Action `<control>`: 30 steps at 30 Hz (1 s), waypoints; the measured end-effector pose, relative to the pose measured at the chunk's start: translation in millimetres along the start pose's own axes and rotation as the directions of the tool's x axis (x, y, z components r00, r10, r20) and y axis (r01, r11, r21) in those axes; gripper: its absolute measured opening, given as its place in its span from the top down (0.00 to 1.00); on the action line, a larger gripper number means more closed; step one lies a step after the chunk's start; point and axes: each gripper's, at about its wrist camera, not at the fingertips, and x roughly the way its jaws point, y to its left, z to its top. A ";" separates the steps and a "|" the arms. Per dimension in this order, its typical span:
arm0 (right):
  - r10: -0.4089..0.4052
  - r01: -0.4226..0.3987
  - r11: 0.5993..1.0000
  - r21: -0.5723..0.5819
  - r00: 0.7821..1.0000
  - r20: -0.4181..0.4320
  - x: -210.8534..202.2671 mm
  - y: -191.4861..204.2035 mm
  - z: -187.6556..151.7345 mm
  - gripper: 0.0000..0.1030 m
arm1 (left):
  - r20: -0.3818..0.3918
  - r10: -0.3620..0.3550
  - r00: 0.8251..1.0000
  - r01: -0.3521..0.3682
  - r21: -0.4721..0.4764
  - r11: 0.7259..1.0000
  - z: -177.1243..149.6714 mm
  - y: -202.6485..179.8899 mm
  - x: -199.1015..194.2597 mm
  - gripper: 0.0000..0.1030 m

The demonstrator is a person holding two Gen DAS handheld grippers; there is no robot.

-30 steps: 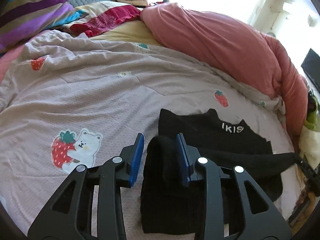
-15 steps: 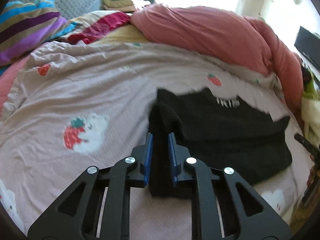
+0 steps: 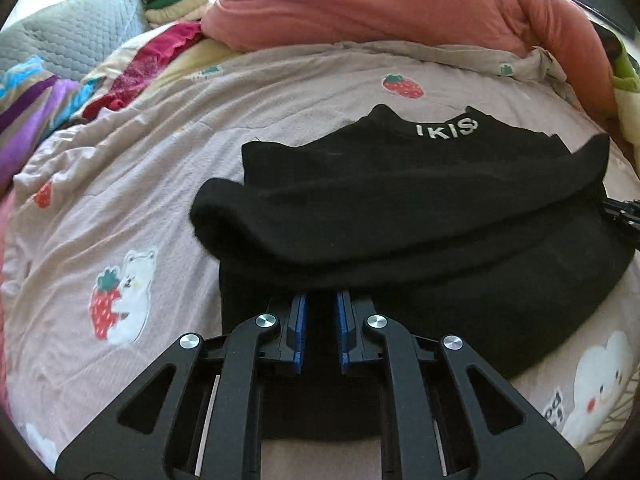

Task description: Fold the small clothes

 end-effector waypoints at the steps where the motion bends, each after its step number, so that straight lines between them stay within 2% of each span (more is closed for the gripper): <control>1: -0.002 0.002 1.000 -0.004 1.000 -0.001 3.9 -0.3 3.6 0.85 | -0.008 -0.005 1.000 0.005 -0.008 1.000 2.1 2.1 2.7 0.94; 7: -0.019 0.019 1.000 -0.014 1.000 0.011 19.4 -0.9 36.8 0.86 | -0.009 -0.007 1.000 0.007 -0.035 0.999 26.3 13.0 14.9 0.94; 11: -0.018 0.018 1.000 0.010 1.000 0.025 22.9 -5.7 56.9 0.86 | -0.013 -0.015 1.000 0.013 -0.113 0.993 44.9 32.3 18.1 0.94; 16: -0.027 0.024 0.998 0.066 0.998 0.048 24.3 -18.6 74.8 0.86 | 0.033 -0.009 0.999 0.016 -0.217 0.976 61.7 61.3 7.7 0.91; 21: -0.046 0.036 0.992 0.119 0.996 0.077 14.4 -37.1 75.0 0.85 | 0.052 -0.020 0.998 0.035 -0.310 0.950 57.5 87.6 2.0 0.89; 22: -0.047 0.037 0.992 0.122 0.996 0.082 12.5 -39.4 73.4 0.83 | 0.047 -0.026 0.999 0.040 -0.318 0.947 55.1 90.0 3.3 0.88; 24: -0.042 0.030 0.991 0.131 0.995 0.091 9.6 -45.1 69.0 0.66 | 0.033 -0.041 0.999 0.050 -0.324 0.945 50.5 93.2 9.0 0.83; 26: -0.020 0.008 0.989 0.150 0.997 0.080 11.2 -52.6 63.2 0.57 | 0.019 -0.062 0.998 0.065 -0.322 0.944 46.9 92.7 15.5 0.79; 30: 0.007 -0.016 0.985 0.171 0.999 0.052 21.2 -58.1 57.6 0.44 | 0.008 -0.106 0.994 0.102 -0.331 0.938 43.8 86.6 29.1 0.66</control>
